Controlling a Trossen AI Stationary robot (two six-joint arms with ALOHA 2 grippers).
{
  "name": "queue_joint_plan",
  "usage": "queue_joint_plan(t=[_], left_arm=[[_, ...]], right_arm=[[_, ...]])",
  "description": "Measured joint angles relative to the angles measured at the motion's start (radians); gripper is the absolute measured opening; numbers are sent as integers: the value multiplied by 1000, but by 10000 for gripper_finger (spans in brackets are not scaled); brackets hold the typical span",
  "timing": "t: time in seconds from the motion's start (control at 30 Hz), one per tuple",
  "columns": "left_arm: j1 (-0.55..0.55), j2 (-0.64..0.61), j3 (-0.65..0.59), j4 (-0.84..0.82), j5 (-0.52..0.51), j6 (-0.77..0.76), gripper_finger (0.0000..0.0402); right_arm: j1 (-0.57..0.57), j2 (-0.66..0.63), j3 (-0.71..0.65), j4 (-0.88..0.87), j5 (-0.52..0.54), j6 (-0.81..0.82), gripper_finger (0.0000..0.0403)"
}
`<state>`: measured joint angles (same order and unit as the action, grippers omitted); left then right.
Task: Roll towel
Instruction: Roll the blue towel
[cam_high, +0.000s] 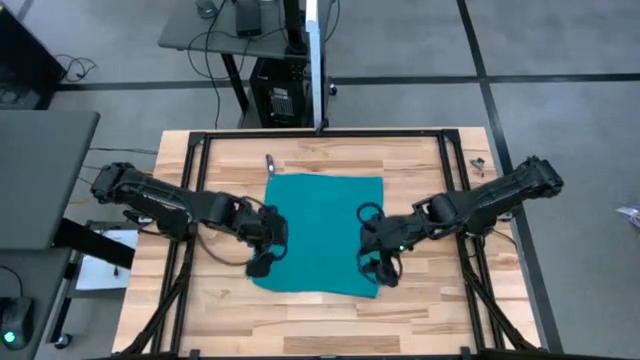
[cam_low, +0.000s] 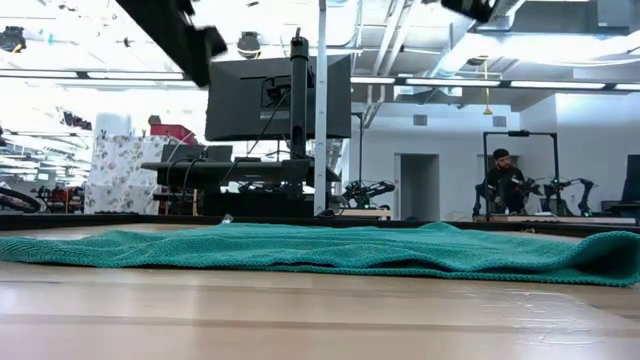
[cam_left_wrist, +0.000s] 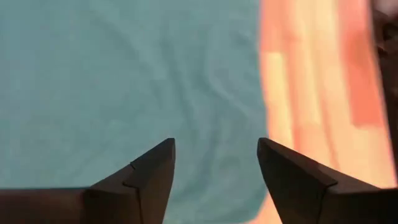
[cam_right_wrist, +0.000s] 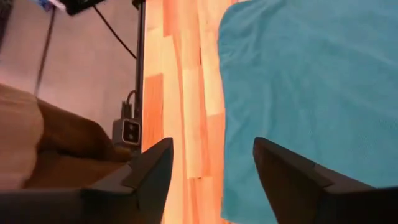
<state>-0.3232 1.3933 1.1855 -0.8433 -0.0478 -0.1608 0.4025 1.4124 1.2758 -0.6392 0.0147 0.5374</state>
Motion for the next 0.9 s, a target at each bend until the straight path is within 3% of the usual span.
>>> queue_joint_plan(t=[0.1,0.23,0.43,0.67,0.9], left_arm=[[-98,0,20,-51,-74,-31,219],[-233,21,20,-67,-152,-161,217],[-382,202,27,-7,-183,-318,217],[-421,424,108,-10,-291,-474,217],[-409,547,116,-25,-315,-546,217]], right_arm=[[89,0,1,-42,137,-41,235],[220,16,0,-128,413,-42,234],[373,114,0,-150,680,58,233],[475,260,0,-156,749,302,232],[534,296,0,-195,811,438,232]])
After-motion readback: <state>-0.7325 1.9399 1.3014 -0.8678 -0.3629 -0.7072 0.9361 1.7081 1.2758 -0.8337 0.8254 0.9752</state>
